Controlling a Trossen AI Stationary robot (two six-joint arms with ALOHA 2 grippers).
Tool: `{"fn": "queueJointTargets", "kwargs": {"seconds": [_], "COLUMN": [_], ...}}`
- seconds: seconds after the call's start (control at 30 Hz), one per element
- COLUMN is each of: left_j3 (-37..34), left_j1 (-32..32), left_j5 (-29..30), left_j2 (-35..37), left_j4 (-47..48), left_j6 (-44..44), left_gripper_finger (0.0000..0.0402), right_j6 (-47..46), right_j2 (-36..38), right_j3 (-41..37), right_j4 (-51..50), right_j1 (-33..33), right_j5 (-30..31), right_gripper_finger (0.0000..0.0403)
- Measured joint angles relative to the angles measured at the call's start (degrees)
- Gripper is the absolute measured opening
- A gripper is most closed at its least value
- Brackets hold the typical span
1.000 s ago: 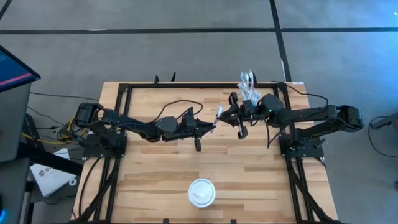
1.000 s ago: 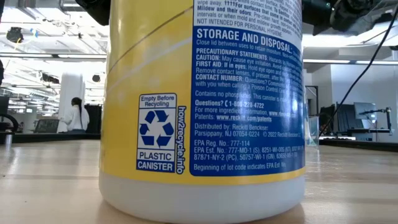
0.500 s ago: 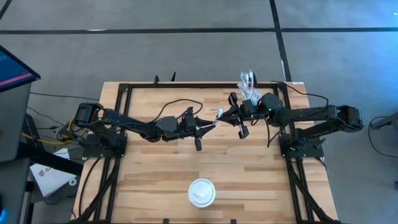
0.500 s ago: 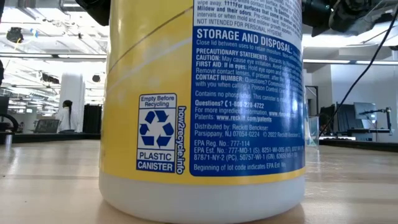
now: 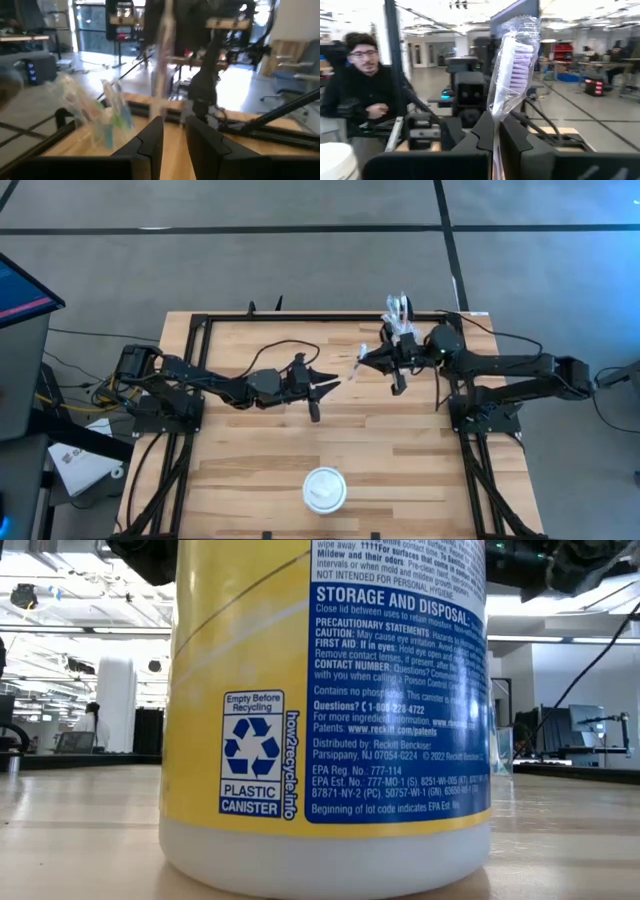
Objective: Pick & Place toothbrushing station
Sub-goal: Put the purple toothbrush into the transparent organizer
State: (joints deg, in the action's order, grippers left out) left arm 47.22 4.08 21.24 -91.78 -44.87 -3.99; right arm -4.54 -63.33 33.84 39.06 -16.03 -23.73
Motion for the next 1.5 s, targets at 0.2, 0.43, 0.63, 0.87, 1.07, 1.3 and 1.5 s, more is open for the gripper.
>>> {"fn": "queueJointTargets", "kwargs": {"seconds": [0.2,0.43,0.63,0.87,1.07,1.3,1.5], "left_j3": [-2.91,-3.98,-3.98,-3.98,-3.98,-3.98,-3.98], "left_j1": [0.02,0.52,1.36,2.03,2.03,2.01,1.84], "left_j5": [0.29,0.07,-0.09,-0.09,-0.09,-0.09,-0.07], "left_j2": [2.83,4.40,4.40,4.38,4.34,4.32,4.32], "left_j4": [-0.20,-0.21,-0.10,-0.12,-0.12,-0.13,-0.15], "left_j6": [-1.16,-1.20,-1.20,-1.20,-1.20,-1.20,-0.89], "left_gripper_finger": [0.0077,0.0077,0.0077,0.0077,0.0077,0.0077,0.0077], "right_j6": [-0.02,-0.02,-0.02,0.79,0.54,-0.44,-0.48], "right_j2": [7.66,15.47,22.40,30.75,38.63,46.47,50.01], "right_j3": [-4.84,-8.02,-7.97,-7.97,-10.32,-17.54,-20.31], "right_j4": [-3.75,-12.17,-21.99,-35.22,-39.84,-40.29,-40.69], "right_j1": [-2.59,-5.65,-8.16,-9.03,-9.21,-12.98,-17.91], "right_j5": [2.83,5.88,8.77,15.48,19.86,21.06,21.25], "right_gripper_finger": [0.0000,0.0000,0.0000,0.0000,0.0000,0.0000,0.0000]}}
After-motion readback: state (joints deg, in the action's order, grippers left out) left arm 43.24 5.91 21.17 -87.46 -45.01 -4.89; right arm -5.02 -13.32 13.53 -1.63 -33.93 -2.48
